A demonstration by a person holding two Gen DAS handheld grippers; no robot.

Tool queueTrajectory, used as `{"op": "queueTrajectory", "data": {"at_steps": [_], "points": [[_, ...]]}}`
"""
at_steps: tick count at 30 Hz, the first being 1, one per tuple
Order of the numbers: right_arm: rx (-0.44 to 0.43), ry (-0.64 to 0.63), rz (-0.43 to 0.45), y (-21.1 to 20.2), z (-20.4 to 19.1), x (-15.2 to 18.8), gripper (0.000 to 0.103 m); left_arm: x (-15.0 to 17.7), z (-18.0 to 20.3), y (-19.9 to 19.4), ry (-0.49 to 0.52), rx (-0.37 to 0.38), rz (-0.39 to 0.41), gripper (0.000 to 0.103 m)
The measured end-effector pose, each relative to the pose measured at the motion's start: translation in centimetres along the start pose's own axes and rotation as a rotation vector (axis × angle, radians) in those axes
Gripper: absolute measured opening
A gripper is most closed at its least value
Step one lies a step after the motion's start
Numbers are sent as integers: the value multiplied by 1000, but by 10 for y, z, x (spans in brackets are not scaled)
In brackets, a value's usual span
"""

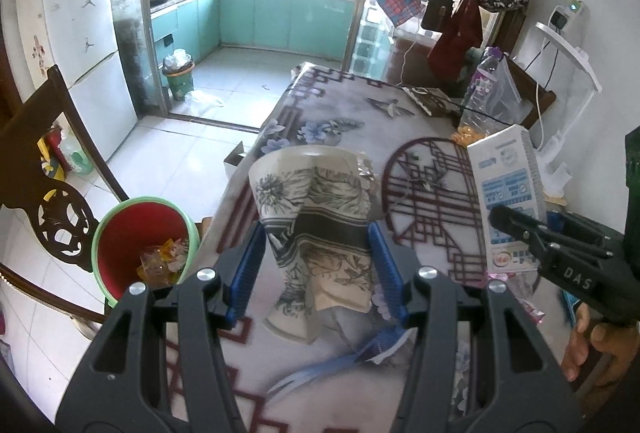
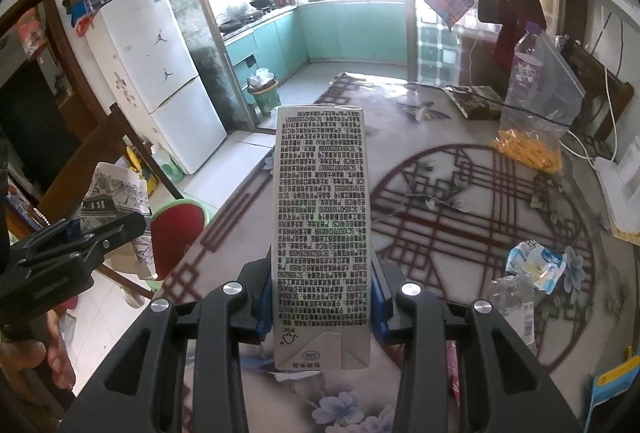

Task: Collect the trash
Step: 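Carry the paper cup and milk carton in both tools over the red bucket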

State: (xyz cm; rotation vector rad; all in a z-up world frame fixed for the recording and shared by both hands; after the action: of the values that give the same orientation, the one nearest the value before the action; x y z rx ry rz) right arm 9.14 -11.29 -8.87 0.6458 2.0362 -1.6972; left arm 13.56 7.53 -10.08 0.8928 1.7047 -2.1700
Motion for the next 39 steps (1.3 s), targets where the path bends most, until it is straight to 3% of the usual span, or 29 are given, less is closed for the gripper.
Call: {"op": "queueTrajectory", "data": {"at_steps": [17,39], "points": [[10,-29,11,14,-47,-18,36,-8,-46,2,-20,6,13,51],[71,9,15,45,-130,-46,36,-42,-135,18,34,78,-3,51]]}}
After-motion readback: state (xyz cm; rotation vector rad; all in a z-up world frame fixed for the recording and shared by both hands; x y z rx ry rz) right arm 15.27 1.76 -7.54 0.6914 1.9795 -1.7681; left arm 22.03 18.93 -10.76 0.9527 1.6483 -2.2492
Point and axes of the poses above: each gripper's, at about its wrist camera, not at the fingertips, and y roughly the way its jaws point, z to its right, x to its underside, the point moved 3 cm from there along y, roughly the way its jaws point, and after that the axes turned 6 degrees about -z, right-handed, at the moved point
